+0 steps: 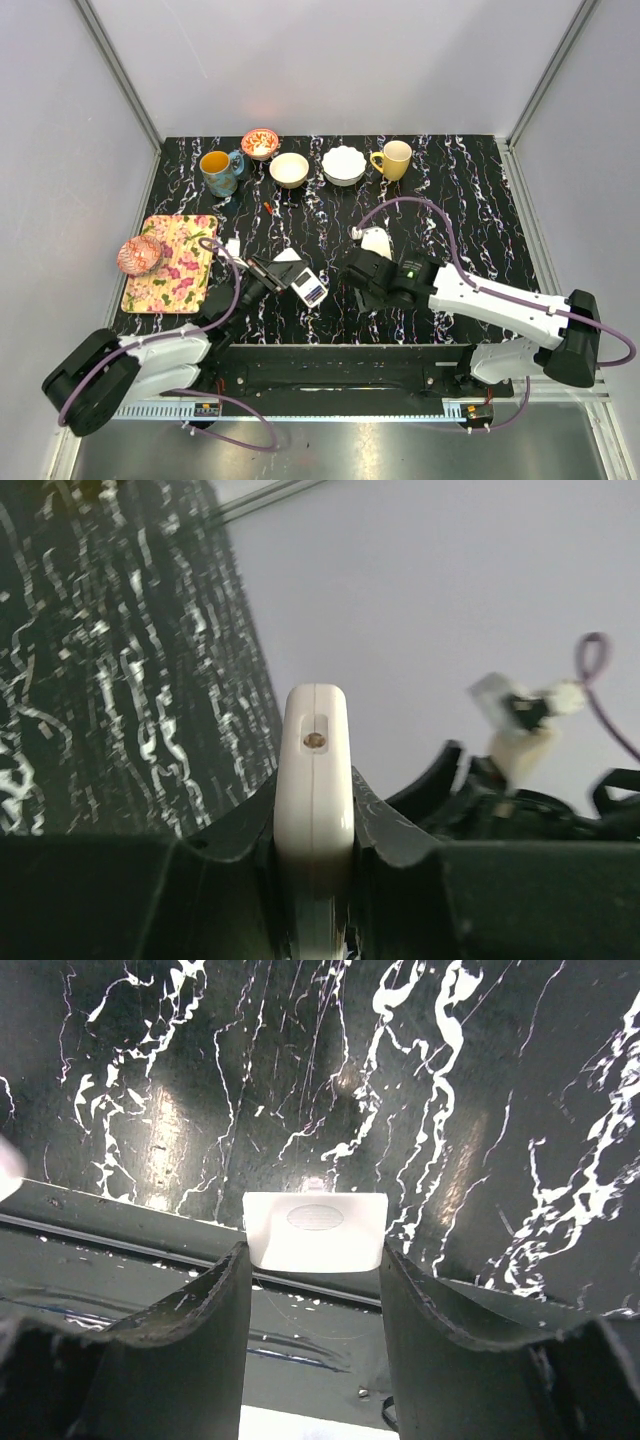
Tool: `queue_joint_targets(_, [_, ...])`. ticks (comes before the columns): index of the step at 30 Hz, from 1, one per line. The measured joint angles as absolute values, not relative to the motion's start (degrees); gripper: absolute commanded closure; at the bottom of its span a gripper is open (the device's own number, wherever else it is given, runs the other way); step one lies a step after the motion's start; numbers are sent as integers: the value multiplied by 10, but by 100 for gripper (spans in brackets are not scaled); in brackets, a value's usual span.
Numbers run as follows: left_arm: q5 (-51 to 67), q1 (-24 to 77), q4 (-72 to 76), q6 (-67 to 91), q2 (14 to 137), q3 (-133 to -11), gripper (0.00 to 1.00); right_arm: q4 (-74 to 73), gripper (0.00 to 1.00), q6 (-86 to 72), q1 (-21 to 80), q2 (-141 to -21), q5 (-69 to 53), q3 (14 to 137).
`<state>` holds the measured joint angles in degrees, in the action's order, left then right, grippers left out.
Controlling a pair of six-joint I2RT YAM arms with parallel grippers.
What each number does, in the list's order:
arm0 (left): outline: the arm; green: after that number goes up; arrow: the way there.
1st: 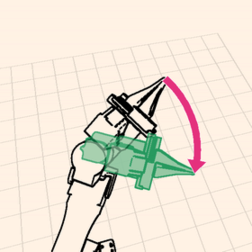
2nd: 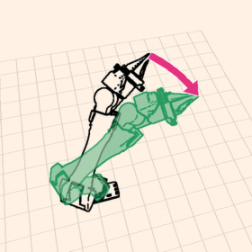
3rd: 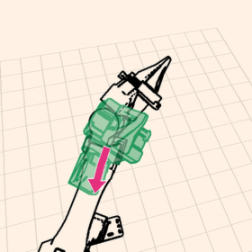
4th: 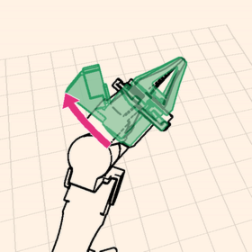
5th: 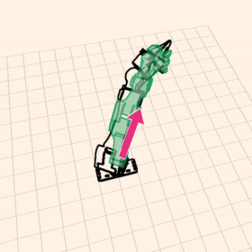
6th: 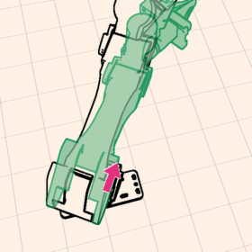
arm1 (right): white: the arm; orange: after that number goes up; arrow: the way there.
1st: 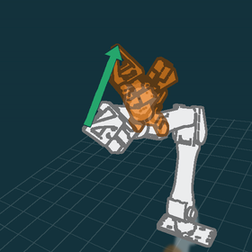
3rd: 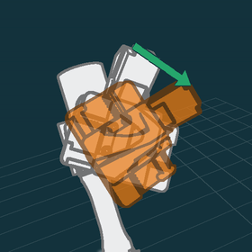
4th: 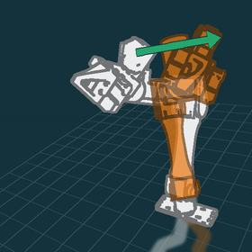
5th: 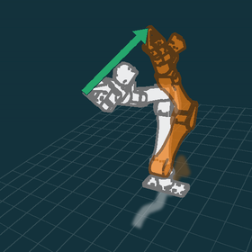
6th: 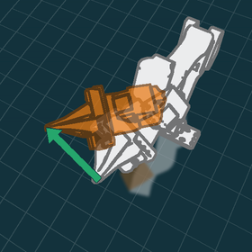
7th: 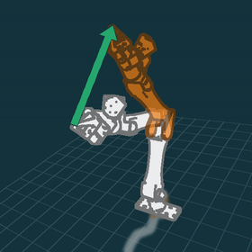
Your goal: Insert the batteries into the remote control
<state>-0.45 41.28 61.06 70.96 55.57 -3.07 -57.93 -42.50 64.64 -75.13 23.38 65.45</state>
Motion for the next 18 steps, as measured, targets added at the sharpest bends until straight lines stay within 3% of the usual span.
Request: queue_joint_targets(18, [36, 386, 704, 757, 837, -60, 100, -604, 100, -312, 605, -742, 258, 688])
